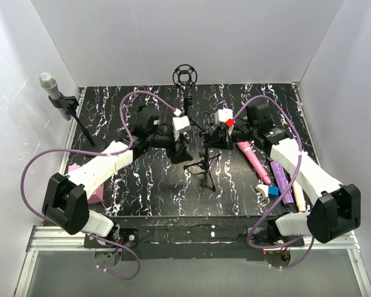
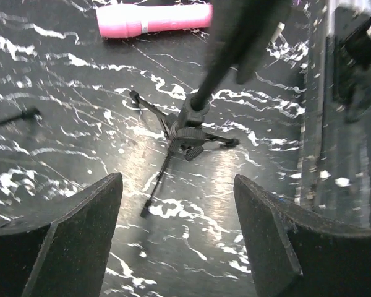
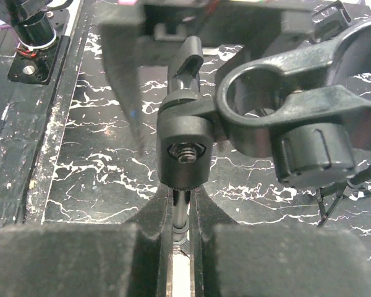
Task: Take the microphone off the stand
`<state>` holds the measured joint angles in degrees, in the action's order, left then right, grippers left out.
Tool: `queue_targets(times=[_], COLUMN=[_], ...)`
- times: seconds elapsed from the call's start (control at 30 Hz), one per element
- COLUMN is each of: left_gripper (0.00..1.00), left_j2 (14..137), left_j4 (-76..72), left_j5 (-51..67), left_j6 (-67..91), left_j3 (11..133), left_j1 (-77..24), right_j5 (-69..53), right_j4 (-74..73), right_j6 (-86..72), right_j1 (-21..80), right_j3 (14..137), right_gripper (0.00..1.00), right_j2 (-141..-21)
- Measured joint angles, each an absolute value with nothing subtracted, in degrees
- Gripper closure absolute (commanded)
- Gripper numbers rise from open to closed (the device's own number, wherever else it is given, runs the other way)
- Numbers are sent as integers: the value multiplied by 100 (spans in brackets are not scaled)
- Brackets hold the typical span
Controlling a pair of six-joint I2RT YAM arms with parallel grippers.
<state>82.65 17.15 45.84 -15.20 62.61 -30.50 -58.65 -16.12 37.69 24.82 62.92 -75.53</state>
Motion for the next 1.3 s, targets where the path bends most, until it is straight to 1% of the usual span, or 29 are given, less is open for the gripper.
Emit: queue_targets(times=[0.07, 0.23, 0.4, 0.57, 0.83, 0.93, 1.0, 1.03, 1.2, 1.3], left_gripper=[32, 38, 41, 49, 71, 85, 97, 100, 100, 100], left_j2=[8156, 8020, 8020, 8023, 8219, 8256, 8274, 8285, 8372, 8652], left_j4=[1422, 788, 425, 16, -178, -185, -183, -180, 93, 314], left_j5=[4241, 3540, 3044, 2620, 2467, 2351, 2294, 2272, 2434, 3133], left_j6=[-2185, -2998, -3203, -3214, -3190, -3181, -3127, -3079, -2451, -1772], left_j3=[6027, 5358, 5290, 5286, 5286, 5286, 5304, 5319, 5533, 5865], left_j1=[-3363, -4066, -4285, -4449, -4552, -4545, -4550, -4552, -4423, -4093], right_j5=[-5865, -5865, -5863, -5852, -5815, -5817, -5800, -5798, -5780, -5647], right_j4=[-1588, -1522, -1498, -1485, -1483, -1483, -1483, -1483, -1476, -1413], right_j6=[3686, 3509, 3448, 3446, 3446, 3446, 3446, 3448, 3389, 3199], right_j1=[2469, 2383, 2375, 2373, 2373, 2373, 2364, 2359, 2357, 2290], right_j3=[6307, 6324, 6324, 6324, 6324, 6324, 6324, 6324, 6324, 6320], right_gripper=[99, 99, 99, 99, 99, 99, 99, 99, 99, 99], right_j2=[-7585, -7660, -7673, -7706, -7743, -7743, -7743, -7743, -7743, -7758])
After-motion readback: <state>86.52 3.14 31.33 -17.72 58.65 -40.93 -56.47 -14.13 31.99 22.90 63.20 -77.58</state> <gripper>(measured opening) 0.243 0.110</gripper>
